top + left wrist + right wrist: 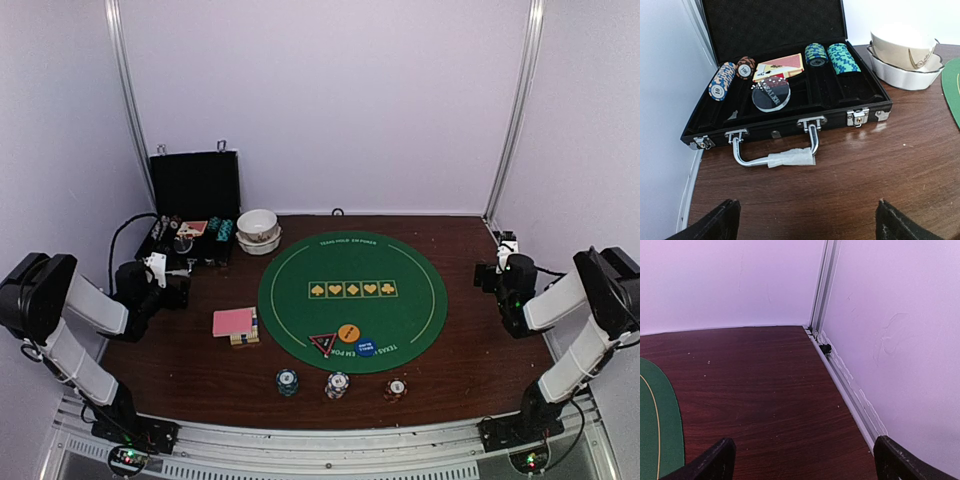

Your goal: Distribute texas hold em gaming equipment

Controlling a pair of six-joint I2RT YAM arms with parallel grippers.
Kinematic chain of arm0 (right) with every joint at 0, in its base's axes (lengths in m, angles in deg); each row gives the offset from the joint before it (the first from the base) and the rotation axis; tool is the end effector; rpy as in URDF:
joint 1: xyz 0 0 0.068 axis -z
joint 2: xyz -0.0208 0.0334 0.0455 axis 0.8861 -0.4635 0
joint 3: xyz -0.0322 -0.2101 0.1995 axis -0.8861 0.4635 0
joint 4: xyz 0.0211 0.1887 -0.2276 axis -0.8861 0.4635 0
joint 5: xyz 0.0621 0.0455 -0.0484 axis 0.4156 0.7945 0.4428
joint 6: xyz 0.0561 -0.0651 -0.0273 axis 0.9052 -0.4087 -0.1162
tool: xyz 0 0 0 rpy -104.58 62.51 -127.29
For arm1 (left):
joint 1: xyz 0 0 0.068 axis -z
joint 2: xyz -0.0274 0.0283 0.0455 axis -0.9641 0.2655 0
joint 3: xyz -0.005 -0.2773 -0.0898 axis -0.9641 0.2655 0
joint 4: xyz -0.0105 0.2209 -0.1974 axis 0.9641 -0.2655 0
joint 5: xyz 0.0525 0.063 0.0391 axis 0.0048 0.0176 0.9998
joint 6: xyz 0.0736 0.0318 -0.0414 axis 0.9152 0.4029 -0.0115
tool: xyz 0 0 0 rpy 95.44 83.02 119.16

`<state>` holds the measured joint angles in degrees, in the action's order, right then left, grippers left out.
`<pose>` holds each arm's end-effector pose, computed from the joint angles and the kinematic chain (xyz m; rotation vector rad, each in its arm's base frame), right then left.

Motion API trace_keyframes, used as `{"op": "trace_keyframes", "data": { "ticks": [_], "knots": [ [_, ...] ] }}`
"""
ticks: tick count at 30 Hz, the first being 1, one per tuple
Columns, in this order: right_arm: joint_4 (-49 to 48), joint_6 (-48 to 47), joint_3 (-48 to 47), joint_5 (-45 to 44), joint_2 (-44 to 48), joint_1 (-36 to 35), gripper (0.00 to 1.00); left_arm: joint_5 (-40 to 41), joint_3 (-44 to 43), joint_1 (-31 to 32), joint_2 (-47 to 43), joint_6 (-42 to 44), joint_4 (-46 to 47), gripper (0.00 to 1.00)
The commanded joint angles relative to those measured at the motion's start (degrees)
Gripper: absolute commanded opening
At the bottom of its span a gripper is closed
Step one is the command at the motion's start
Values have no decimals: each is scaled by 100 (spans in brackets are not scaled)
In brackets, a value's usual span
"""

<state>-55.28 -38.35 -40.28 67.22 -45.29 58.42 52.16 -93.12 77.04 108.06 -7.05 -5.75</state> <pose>0.3249 0.0011 0.1193 0.1038 1.7989 -0.2114 0.3135 -0.0114 0.0946 0.0383 1.9497 0.0025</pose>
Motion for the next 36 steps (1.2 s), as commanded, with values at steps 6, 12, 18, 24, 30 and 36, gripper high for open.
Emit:
{"op": "trace_keyframes", "data": {
  "ticks": [6, 12, 18, 24, 30, 36],
  "knots": [
    [-37, 7, -71, 17, 59, 17, 100, 47, -74, -42, 27, -53, 241, 98],
    [-19, 32, -72, 48, 59, 19, 99, 43, -72, -43, 26, -52, 247, 98],
    [767, 50, -263, -226, 530, -16, 100, 37, -71, -44, 20, -53, 254, 98],
    [2759, 357, -1032, -309, 1578, -51, 99, -131, -420, -42, -259, 25, -588, 98],
    [5021, 953, -2444, 573, 1925, -45, 99, -29, -1884, -42, -627, 296, -3456, 98],
    [6960, 2769, -3996, 727, 1676, -34, 99, -20, -2779, -130, -1100, 228, -5130, 98]
  ]
}}
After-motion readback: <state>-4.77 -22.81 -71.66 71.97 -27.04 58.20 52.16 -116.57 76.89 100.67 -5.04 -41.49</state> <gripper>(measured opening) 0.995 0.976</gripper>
